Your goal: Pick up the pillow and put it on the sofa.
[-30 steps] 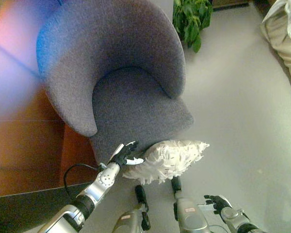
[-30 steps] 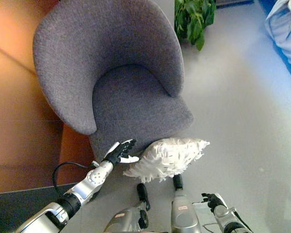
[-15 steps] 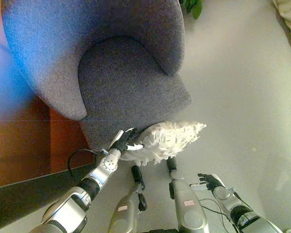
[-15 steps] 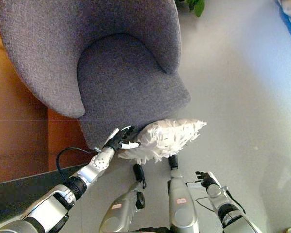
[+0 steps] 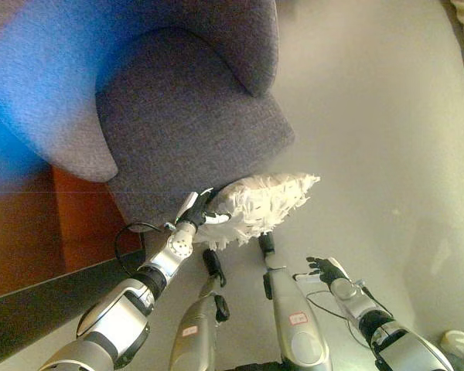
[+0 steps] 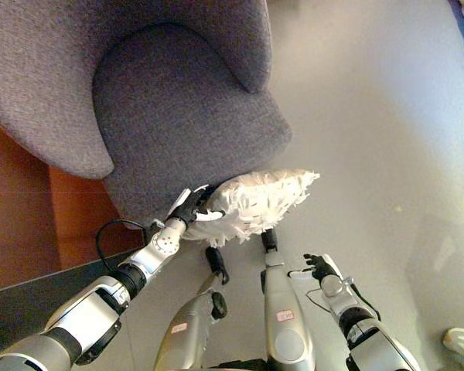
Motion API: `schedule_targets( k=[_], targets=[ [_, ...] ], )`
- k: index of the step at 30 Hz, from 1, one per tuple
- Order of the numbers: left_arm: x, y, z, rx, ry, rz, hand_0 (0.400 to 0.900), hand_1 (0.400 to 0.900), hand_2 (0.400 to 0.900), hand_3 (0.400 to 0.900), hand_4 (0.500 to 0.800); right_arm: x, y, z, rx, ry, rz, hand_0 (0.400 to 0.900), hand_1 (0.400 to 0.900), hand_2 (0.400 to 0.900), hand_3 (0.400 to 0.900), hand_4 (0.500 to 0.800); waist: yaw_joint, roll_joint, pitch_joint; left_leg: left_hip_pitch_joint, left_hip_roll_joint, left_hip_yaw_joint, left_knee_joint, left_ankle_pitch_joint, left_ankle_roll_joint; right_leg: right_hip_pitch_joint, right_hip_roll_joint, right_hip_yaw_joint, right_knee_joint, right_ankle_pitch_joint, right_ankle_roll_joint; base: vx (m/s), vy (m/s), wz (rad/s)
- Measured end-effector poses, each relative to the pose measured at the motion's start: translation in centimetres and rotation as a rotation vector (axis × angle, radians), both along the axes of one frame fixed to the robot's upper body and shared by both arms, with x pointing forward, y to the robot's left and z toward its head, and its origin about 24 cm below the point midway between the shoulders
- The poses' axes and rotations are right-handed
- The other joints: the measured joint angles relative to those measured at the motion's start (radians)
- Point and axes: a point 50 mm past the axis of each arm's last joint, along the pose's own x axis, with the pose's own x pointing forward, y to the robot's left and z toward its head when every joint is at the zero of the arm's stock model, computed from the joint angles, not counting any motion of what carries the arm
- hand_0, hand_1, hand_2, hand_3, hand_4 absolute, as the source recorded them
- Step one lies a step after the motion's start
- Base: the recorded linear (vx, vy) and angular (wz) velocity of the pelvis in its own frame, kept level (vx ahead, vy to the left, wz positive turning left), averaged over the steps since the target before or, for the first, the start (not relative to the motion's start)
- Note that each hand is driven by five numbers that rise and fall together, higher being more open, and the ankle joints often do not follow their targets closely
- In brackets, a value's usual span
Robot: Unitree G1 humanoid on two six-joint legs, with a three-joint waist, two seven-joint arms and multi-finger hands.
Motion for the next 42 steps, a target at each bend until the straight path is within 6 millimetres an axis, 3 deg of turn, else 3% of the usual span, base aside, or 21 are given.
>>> schedule_targets(
  k=[13, 14, 15, 16, 17, 25, 42],
  targets=[
    [2.0, -0.4, 3.1, 0.062, -0.133, 0.043, 0.900, 0.900, 0.900, 0.900, 0.800, 1.4, 1.4, 1.1, -0.009, -0.063, 0.042, 0.900, 0.900, 0.900, 0.900, 0.800, -0.005, -0.028, 0.007, -0.106, 0.004, 0.006, 0.025, -0.002, -0.002, -0.102, 0.003, 0.008, 0.014, 0.011, -0.011, -0.02, -0.020, -0.02],
    [2.1, -0.4, 3.3, 0.073, -0.145, 0.043, 0.757, 0.757, 0.757, 0.757, 0.714, 1.5, 1.6, 1.2, -0.009, -0.070, 0.050, 0.900, 0.900, 0.900, 0.900, 0.800, -0.006, -0.031, 0.006, -0.117, 0.004, 0.006, 0.031, -0.003, -0.002, -0.112, 0.003, 0.008, 0.016, 0.008, -0.007, -0.01, -0.032, 0.01],
    [2.2, -0.5, 3.5, 0.078, -0.154, 0.042, 0.559, 0.559, 0.559, 0.559, 0.595, 1.6, 1.7, 1.3, -0.009, -0.078, 0.053, 0.900, 0.900, 0.900, 0.900, 0.800, -0.006, -0.033, 0.007, -0.128, 0.004, 0.006, 0.035, -0.003, -0.002, -0.121, 0.003, 0.009, 0.016, 0.010, -0.006, 0.00, -0.035, 0.00],
    [2.3, -0.5, 3.7, 0.086, -0.162, 0.039, 0.459, 0.459, 0.459, 0.459, 0.535, 1.8, 1.8, 1.4, -0.010, -0.084, 0.055, 0.900, 0.900, 0.900, 0.900, 0.800, -0.007, -0.036, 0.007, -0.138, 0.004, 0.006, 0.040, -0.003, -0.001, -0.130, 0.003, 0.009, 0.017, 0.012, -0.005, 0.00, -0.036, -0.01],
    [2.4, -0.5, 3.9, 0.097, -0.168, 0.039, 0.400, 0.400, 0.400, 0.400, 0.500, 2.0, 1.9, 1.6, -0.014, -0.091, 0.060, 0.900, 0.900, 0.900, 0.900, 0.800, -0.008, -0.039, 0.007, -0.146, 0.004, 0.006, 0.043, -0.003, -0.001, -0.139, 0.003, 0.010, 0.019, 0.013, -0.005, 0.00, 0.000, 0.00],
    [3.9, 0.6, 6.1, 0.155, -0.215, 0.103, 0.400, 0.400, 0.400, 0.400, 0.500, 2.9, 3.4, 2.6, 0.029, -0.151, 0.085, 0.900, 0.900, 0.900, 0.900, 0.800, -0.054, -0.059, 0.009, -0.203, 0.009, 0.006, 0.062, -0.005, -0.003, -0.190, 0.006, 0.016, 0.028, 0.021, -0.011, 0.00, -0.022, 0.01],
    [3.6, 0.4, 5.3, 0.172, -0.178, 0.080, 0.400, 0.400, 0.400, 0.400, 0.500, 2.9, 3.8, 2.4, 0.027, -0.144, 0.091, 0.900, 0.900, 0.900, 0.900, 0.800, -0.053, -0.061, 0.008, -0.182, 0.010, -0.005, 0.092, -0.008, -0.002, -0.159, 0.001, 0.002, 0.046, 0.020, -0.011, 0.01, 0.000, 0.01]
  ],
)
